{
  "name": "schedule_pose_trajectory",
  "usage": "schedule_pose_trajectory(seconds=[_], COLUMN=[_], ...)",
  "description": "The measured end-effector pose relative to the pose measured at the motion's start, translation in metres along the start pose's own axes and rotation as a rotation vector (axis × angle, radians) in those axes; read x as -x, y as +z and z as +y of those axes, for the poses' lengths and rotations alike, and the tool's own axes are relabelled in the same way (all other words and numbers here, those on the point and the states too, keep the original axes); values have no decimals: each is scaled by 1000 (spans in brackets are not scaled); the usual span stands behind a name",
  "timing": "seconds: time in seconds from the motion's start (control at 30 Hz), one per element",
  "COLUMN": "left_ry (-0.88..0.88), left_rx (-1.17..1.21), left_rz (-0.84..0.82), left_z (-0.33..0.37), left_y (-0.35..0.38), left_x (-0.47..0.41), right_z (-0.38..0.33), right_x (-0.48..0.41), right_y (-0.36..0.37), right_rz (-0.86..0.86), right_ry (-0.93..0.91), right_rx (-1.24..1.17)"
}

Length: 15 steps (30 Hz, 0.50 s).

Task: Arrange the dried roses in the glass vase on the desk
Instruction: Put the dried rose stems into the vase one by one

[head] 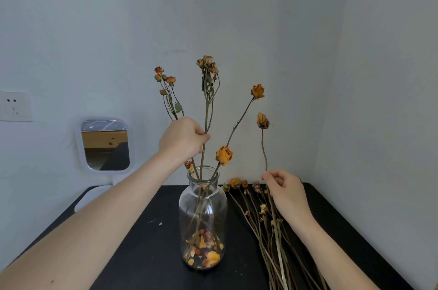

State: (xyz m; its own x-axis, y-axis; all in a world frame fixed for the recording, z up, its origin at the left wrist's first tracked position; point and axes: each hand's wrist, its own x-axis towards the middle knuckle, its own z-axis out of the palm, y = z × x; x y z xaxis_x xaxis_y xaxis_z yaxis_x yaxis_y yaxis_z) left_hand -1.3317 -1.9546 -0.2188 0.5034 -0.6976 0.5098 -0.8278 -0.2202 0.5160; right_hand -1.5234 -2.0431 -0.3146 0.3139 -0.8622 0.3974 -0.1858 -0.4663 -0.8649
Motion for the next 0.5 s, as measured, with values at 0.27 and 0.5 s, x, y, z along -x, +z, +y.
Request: schedule_pose_trajectory(seconds=[0.27, 0.5], left_ry=[64, -17], left_rx=[101, 435], left_rz=[157, 246], left_z=[-7, -60], left_y=[-8, 18], left_x=[23, 87], right_z=[-7, -32], right_x=[0, 2], right_y=[-2, -6], right_rz=[44, 132], right_ry=[-30, -177], right_rx=[-31, -160])
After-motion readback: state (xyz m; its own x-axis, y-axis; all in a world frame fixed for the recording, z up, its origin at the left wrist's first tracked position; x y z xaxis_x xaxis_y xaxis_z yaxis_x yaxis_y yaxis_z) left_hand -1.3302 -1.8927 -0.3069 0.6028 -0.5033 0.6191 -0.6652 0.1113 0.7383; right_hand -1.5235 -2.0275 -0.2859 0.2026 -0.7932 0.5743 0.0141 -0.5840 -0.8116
